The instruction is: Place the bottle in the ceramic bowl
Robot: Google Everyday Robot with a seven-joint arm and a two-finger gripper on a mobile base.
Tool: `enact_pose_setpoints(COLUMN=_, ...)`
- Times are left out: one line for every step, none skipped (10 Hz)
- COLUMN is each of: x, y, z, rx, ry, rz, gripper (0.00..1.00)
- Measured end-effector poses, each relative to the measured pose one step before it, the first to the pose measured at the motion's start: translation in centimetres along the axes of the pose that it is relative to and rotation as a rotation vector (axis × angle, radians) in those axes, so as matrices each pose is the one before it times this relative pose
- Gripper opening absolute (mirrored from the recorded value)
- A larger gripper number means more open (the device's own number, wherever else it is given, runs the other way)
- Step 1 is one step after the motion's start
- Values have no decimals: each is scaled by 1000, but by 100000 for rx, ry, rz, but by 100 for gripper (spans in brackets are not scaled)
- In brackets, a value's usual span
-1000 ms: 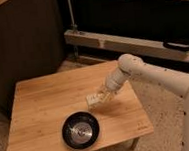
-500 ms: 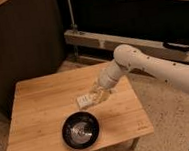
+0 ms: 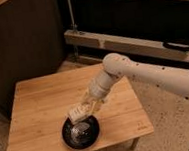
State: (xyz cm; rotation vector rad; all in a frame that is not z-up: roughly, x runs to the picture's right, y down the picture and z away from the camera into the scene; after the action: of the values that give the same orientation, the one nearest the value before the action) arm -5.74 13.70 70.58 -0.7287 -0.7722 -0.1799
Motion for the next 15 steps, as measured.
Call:
enact_pose_setpoints(x=586, y=544, z=2022, rx=-2050, ry=1662, rz=-77, gripper=0)
enact_pose_setpoints(x=695, y=546, z=2310, rx=-2512, ry=2186, rz=279, gripper=5)
enact_pose_setpoints(x=668, y=547, z=2279, rx=-2698, ry=3057, rz=689, gripper=14)
enact_pose_setpoints(x=331, y=391, z=1970, rx=-1745, ry=2350, rz=1383, gripper=27)
enact_pose_setpoints(x=465, y=145, z=657, rx=-245, ry=1204, rz=1108, gripper=33)
enact_pose_setpoints(x=387, y=151, z=561, rx=636, ry=-489, rz=2641, gripper=44)
enact_pose_setpoints(x=320, y=458, z=-27, rx=1875, ry=-2792, rz=3527, gripper=56)
enact_pose_setpoints(x=342, y=440, z=-217, rx=742, ry=-1545, rz=1586, gripper=61)
enact_pose_setpoints(x=228, y=158, z=-124, rx=337, ry=-362, rz=463, gripper=62)
enact_pose_setpoints(x=-125, y=-40, z=43, rx=-25, ry=-90, rz=-331, gripper=62)
enact_pose_setpoints(x=-30, y=-10, z=33, rx=-33, ry=-17, rz=-55, gripper=62)
enact_pose_setpoints(x=36, y=11, z=-18, rx=70, ry=-45, rz=112, gripper=62)
enact_pose_setpoints(x=-55, y=-6, z=38, rx=-61, ry=-47, rz=-95, gripper=62)
enact_pose_setpoints(x=0, y=5, z=38, rx=-49, ry=-12, rz=-16, gripper=62)
enact_pose_setpoints(x=24, y=-5, z=-35, rx=84, ry=-1, rz=60, gripper=62)
